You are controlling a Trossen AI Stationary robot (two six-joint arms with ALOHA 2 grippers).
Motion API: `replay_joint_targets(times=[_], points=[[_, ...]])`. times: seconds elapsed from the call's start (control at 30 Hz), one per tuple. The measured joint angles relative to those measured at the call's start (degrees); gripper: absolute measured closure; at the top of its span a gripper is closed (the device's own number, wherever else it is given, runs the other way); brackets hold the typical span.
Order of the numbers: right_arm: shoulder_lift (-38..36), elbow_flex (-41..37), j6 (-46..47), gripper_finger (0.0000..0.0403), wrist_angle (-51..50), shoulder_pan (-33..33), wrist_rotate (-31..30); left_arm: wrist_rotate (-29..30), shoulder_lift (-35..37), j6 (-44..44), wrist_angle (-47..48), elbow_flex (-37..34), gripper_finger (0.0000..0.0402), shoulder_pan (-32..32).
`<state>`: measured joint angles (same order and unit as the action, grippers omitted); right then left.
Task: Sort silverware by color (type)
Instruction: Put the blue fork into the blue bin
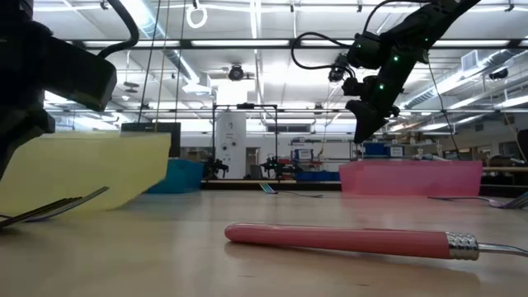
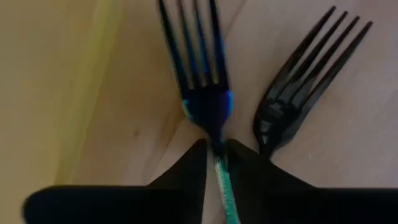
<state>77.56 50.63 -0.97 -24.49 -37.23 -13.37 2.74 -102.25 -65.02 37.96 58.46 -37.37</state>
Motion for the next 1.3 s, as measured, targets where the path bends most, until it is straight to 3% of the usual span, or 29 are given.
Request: replay_joint_targets(times=[0.2,0.47,0.77,1.0,1.3], points=[[0.00,0.00,0.00,0.0304,-0.01,0.00,0.00,0.07,0.03,-0.32,0.17,0.00,0.0386,-0.02],[0.02,0.00,0.02,0.0304,-0.02,0.00,0.00,0.04,-0.13,0.33,1.08,0.73,0.0389,-0.02],[0.02,0.00,1.35,0.0305,-0.03,0.00,0.00,-0.21,-0.36,4.79,6.78,7.73,0.0391,-0.04],[0.02,0.00,2.43,0.0305,-0.08,0.00,0.00,2.18,-0.25,10.12,20.77,14.63,0.0392,1.07],[0.02,0.00,2.75,0.0305,-0.42,0.11,0.01,5.46,-0.12,23.61,34.64,21.04,0.0391,8.66]])
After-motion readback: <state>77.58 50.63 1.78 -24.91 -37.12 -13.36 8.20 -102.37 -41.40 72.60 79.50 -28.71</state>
